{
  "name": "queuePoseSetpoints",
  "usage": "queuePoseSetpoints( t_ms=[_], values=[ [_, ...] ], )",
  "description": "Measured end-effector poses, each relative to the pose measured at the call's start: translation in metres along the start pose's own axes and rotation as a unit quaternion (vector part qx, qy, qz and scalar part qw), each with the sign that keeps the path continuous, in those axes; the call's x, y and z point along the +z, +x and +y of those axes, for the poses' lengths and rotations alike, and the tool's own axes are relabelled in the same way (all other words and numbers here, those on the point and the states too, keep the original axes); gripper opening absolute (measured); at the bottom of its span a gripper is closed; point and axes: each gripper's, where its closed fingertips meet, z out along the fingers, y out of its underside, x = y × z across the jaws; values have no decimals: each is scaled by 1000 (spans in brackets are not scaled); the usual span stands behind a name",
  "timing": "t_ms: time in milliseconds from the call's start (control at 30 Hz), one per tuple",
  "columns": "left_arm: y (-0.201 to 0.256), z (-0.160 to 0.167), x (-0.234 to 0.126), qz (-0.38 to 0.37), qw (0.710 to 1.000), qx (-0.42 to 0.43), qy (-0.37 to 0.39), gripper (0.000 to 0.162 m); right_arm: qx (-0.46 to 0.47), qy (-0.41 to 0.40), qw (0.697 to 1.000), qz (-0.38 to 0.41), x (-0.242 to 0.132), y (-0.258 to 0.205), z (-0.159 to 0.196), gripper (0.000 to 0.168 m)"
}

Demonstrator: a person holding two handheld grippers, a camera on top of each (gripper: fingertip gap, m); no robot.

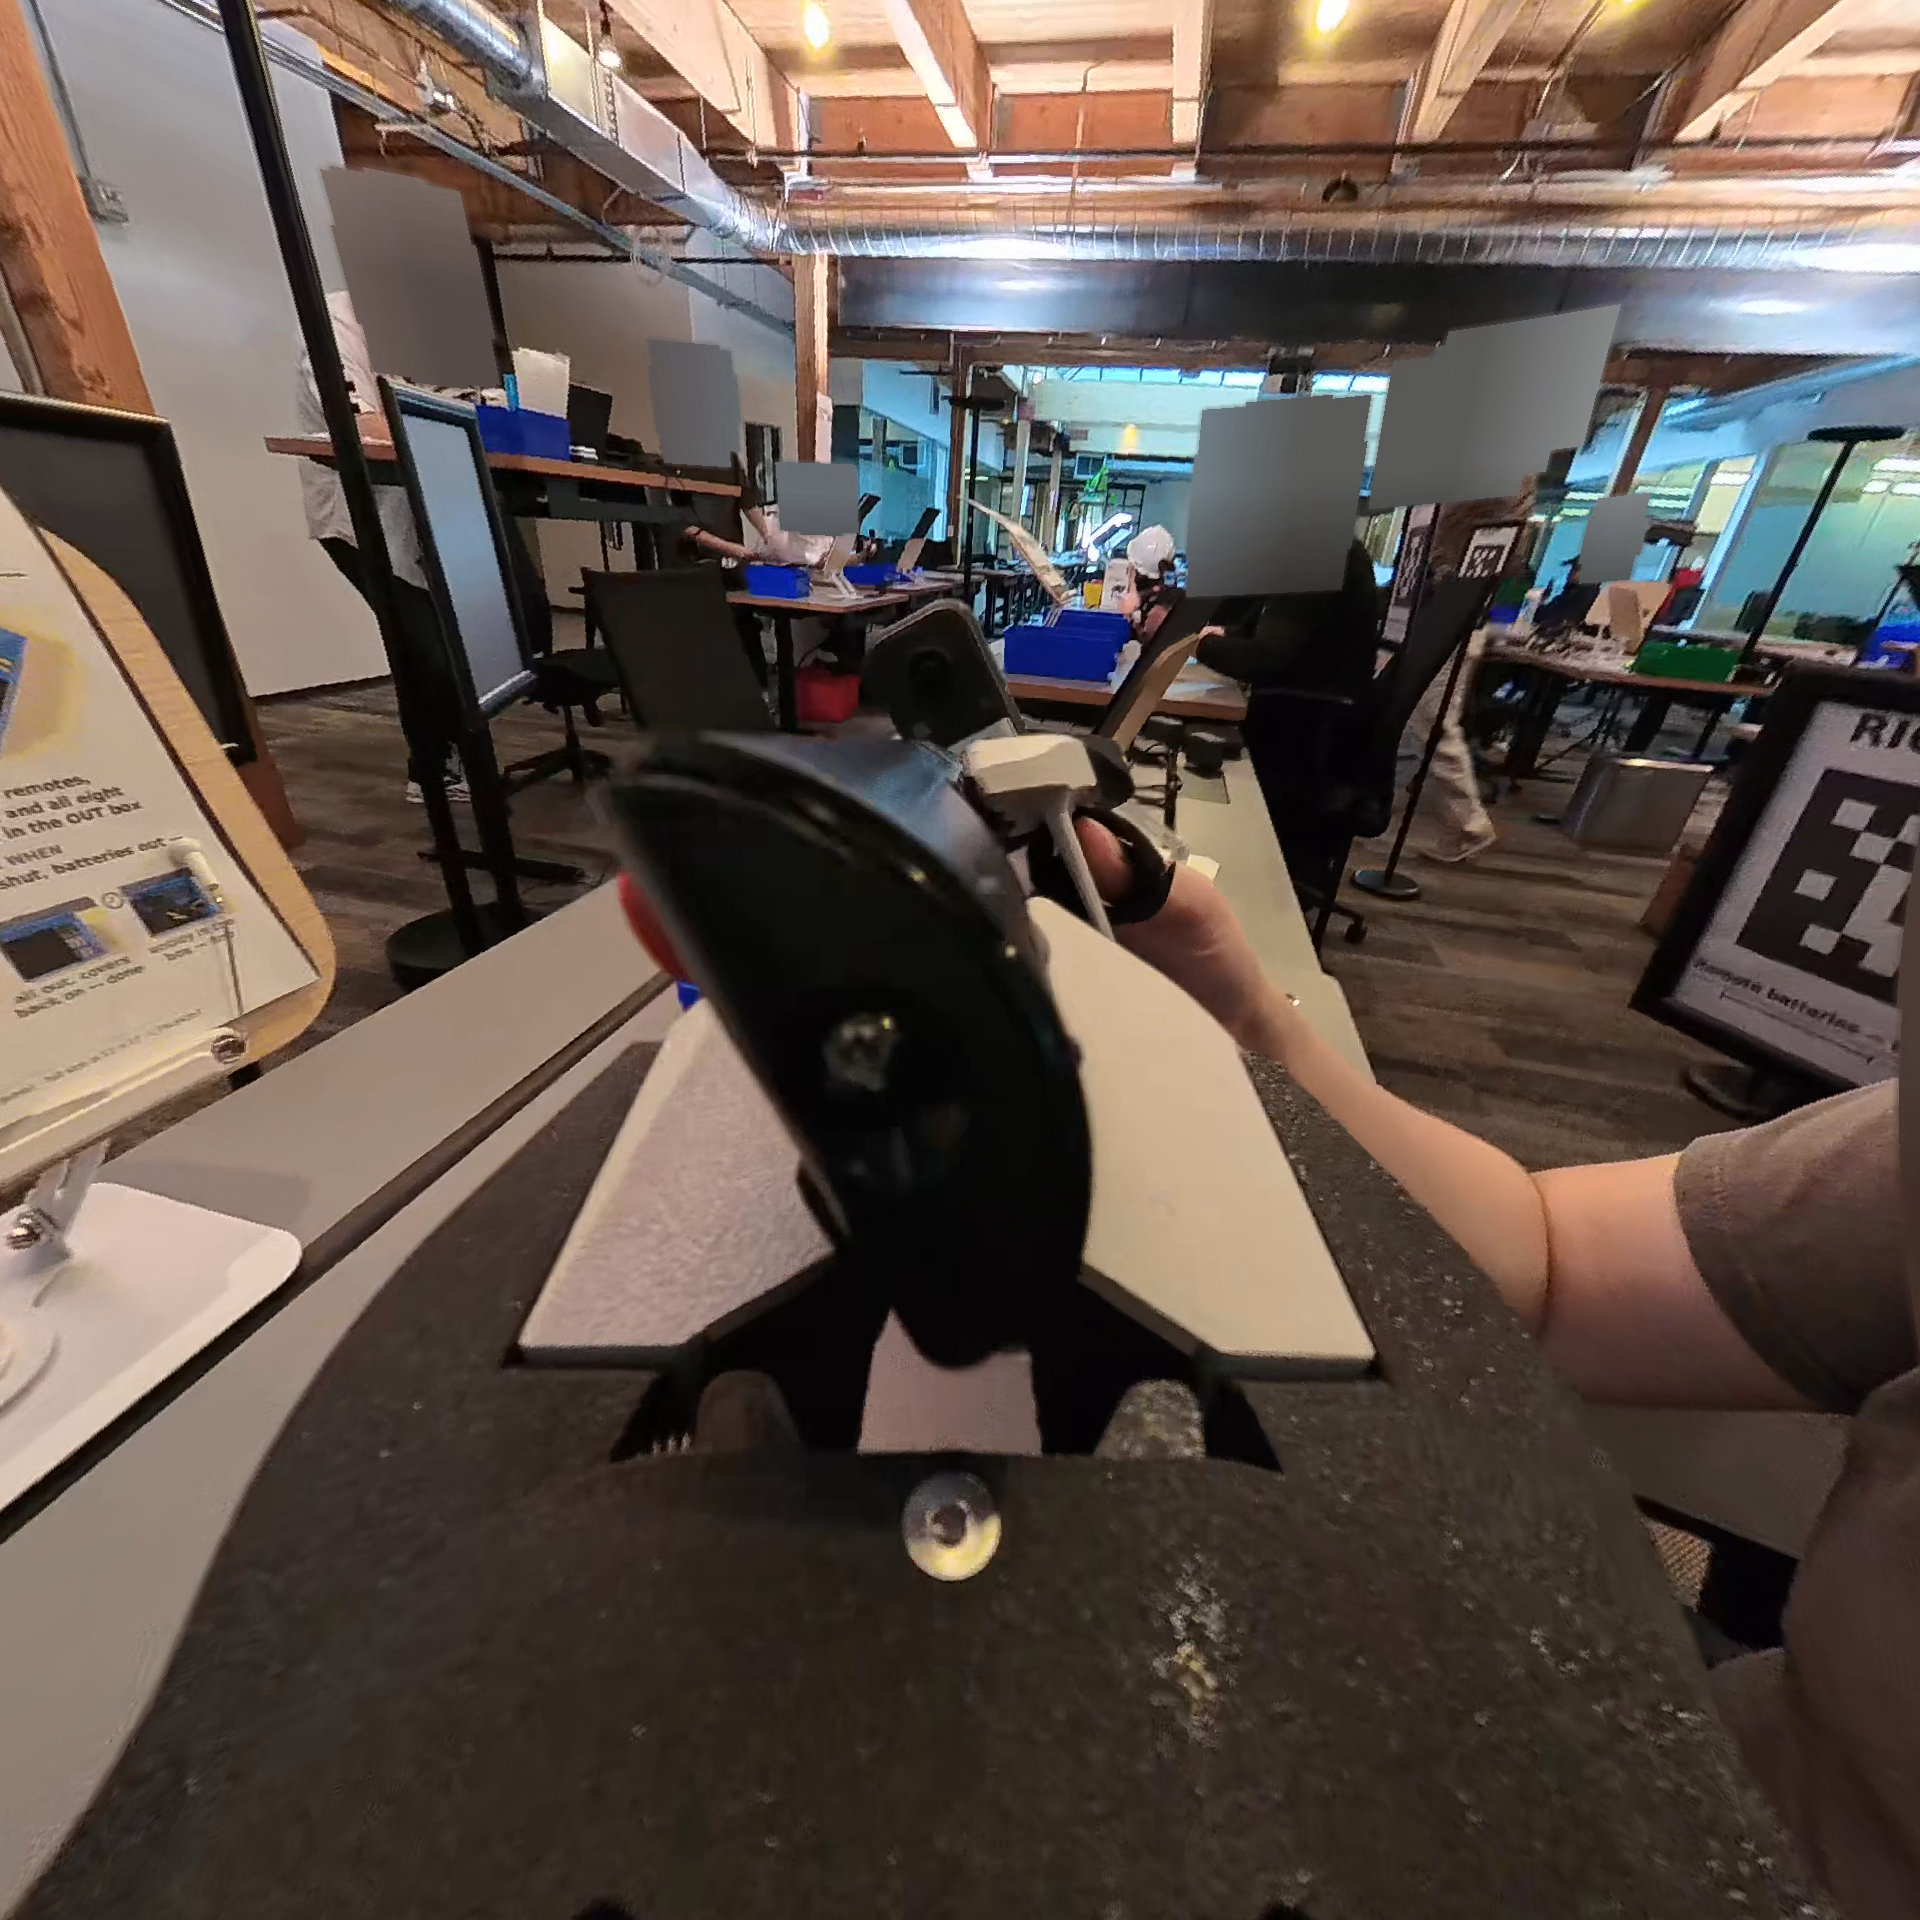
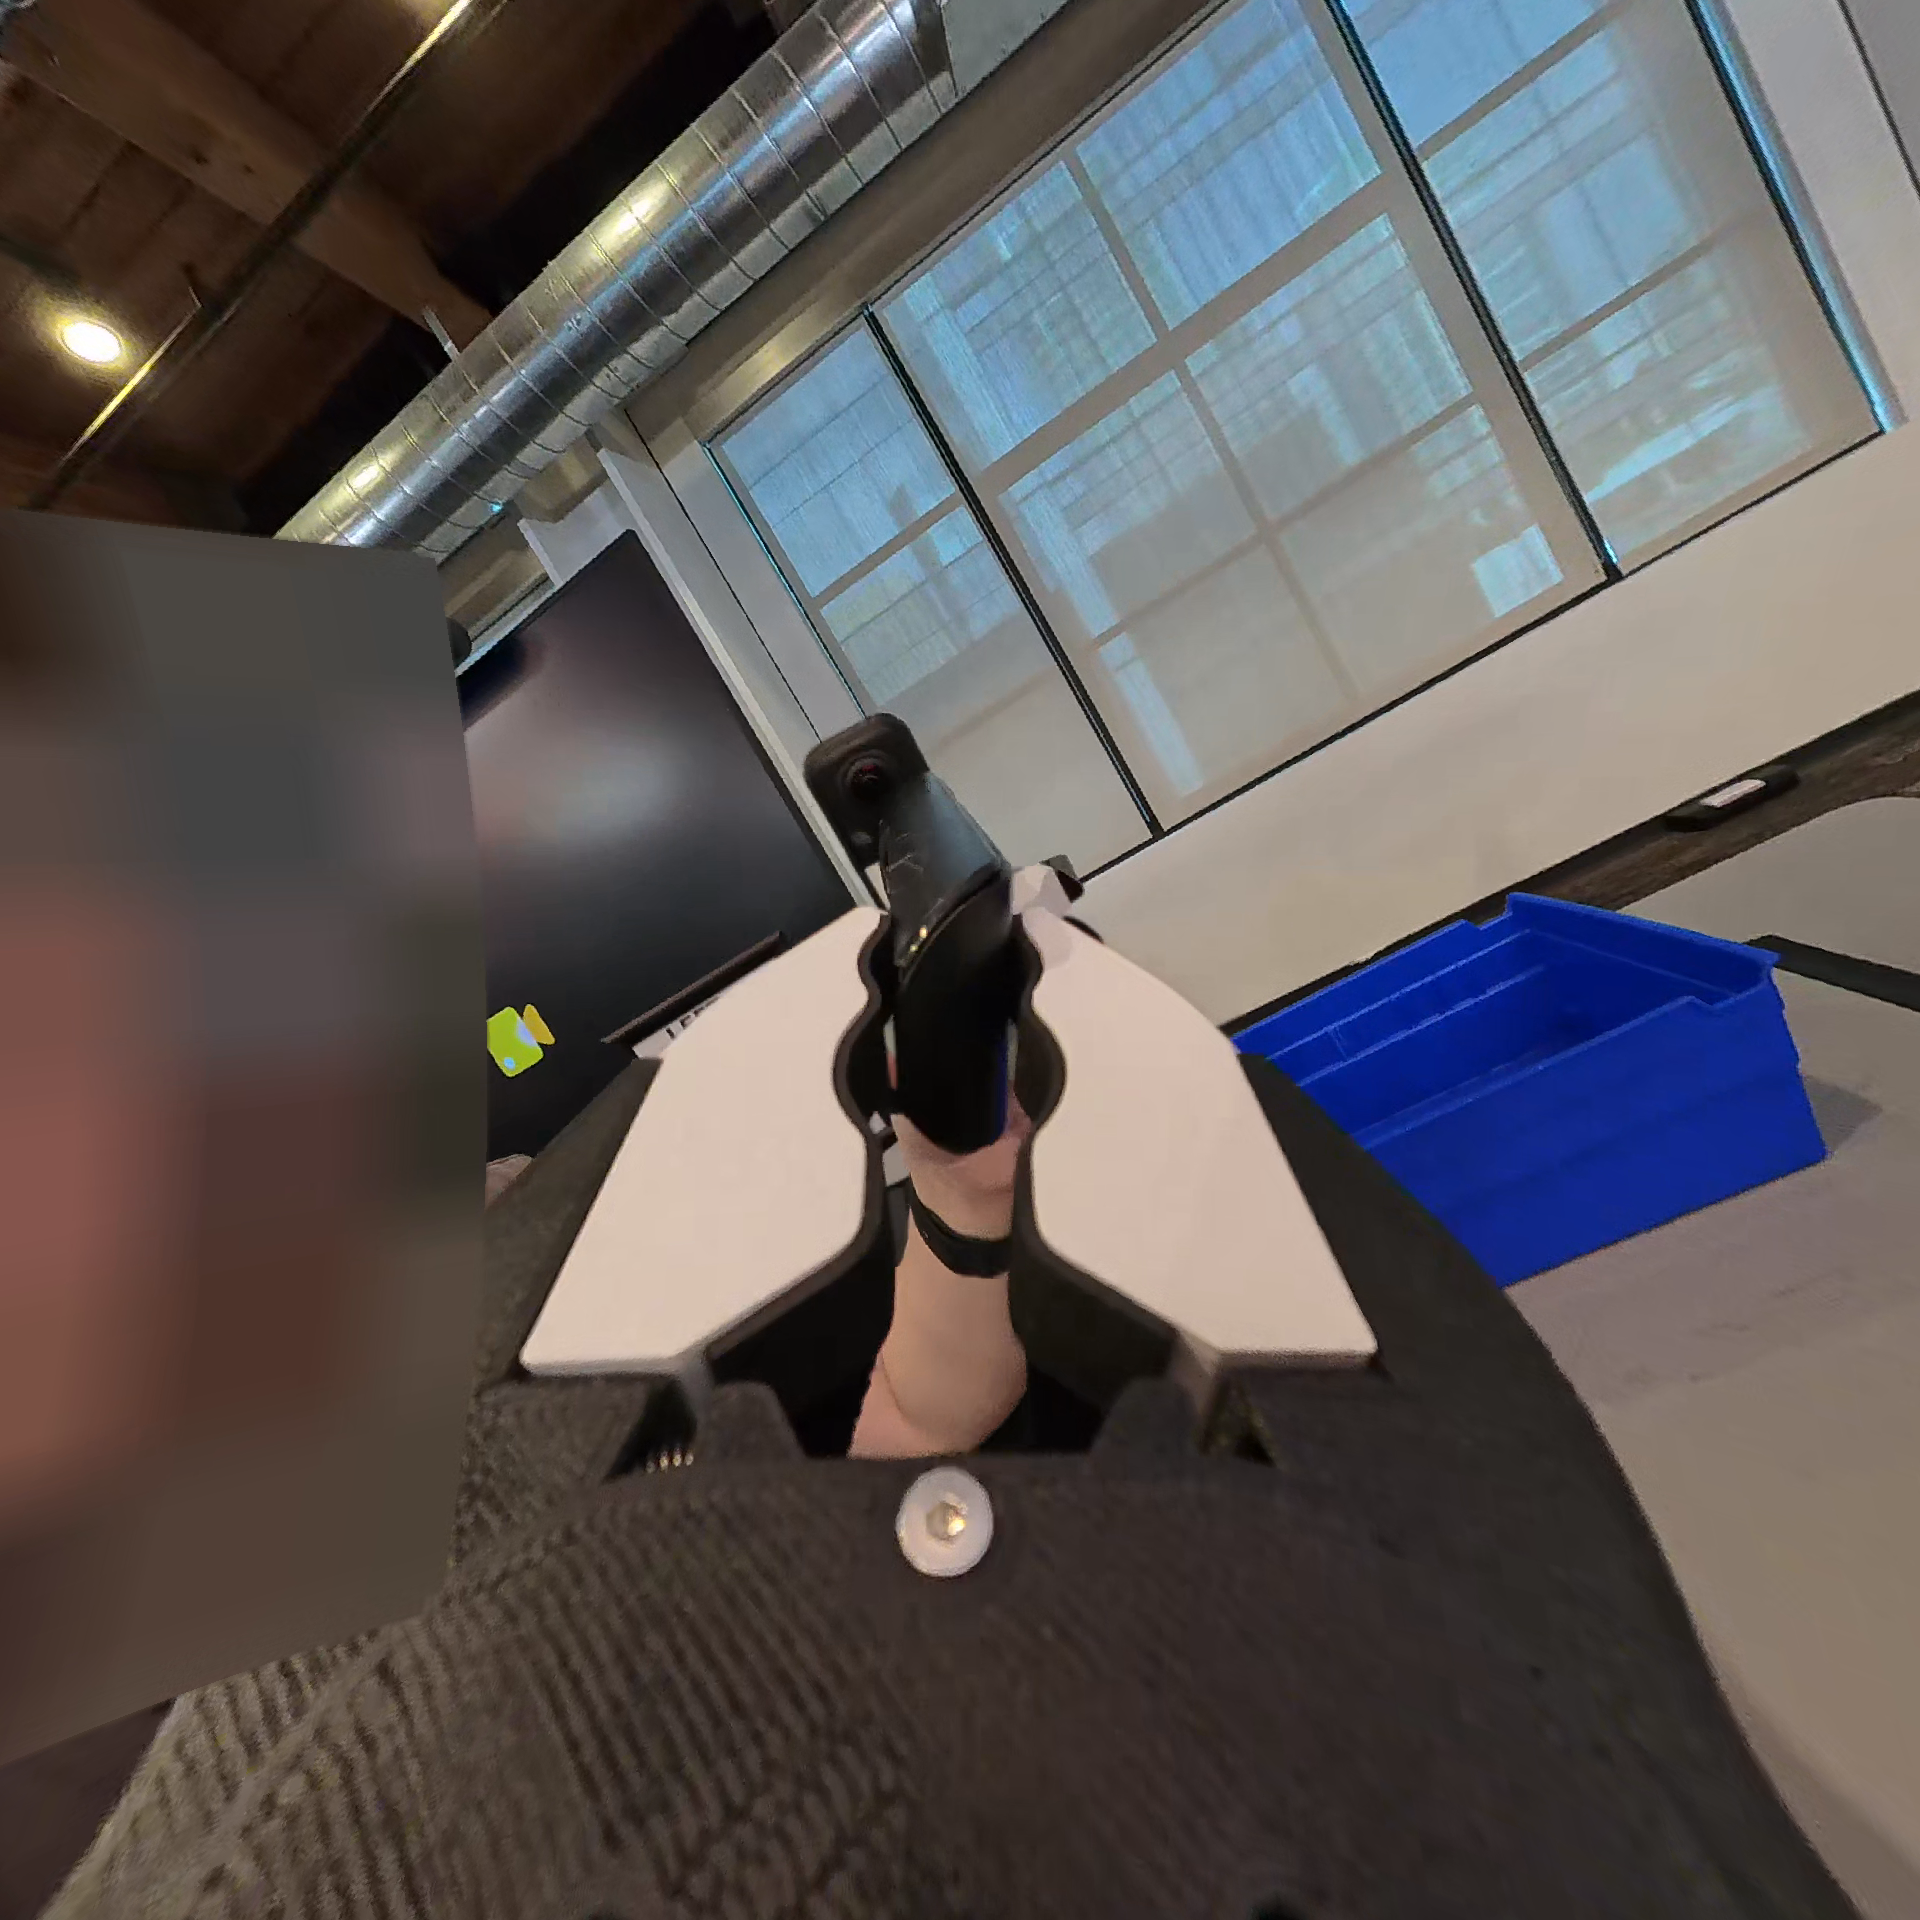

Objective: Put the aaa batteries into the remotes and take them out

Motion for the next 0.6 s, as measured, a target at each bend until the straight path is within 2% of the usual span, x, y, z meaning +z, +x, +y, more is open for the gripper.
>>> queuePoseSetpoints(
  t_ms=[67, 133, 233, 367, 500, 600],
  values=[
    [-1, -1, -1, 2, 1000, -6, 4, 20, -1, 12, 1000, 2, 0, -1, -4, 24],
    [-3, -5, -3, -5, 1000, -4, 14, 19, -9, 30, 999, 20, -5, -2, -13, 42],
    [-6, -6, -5, -23, 1000, 14, 13, 20, -79, 8, 989, 125, -15, 11, -17, 39],
    [-11, -4, -4, -73, 995, 62, -5, 19, -181, -30, 954, 238, -18, 9, -17, 38],
    [-9, -2, -1, -96, 991, 92, -19, 20, -222, -49, 923, 311, -19, 10, -15, 32],
    [-7, -1, 1, -107, 988, 106, -25, 20, -223, -59, 915, 331, -21, 13, -12, 31]
  ],
)
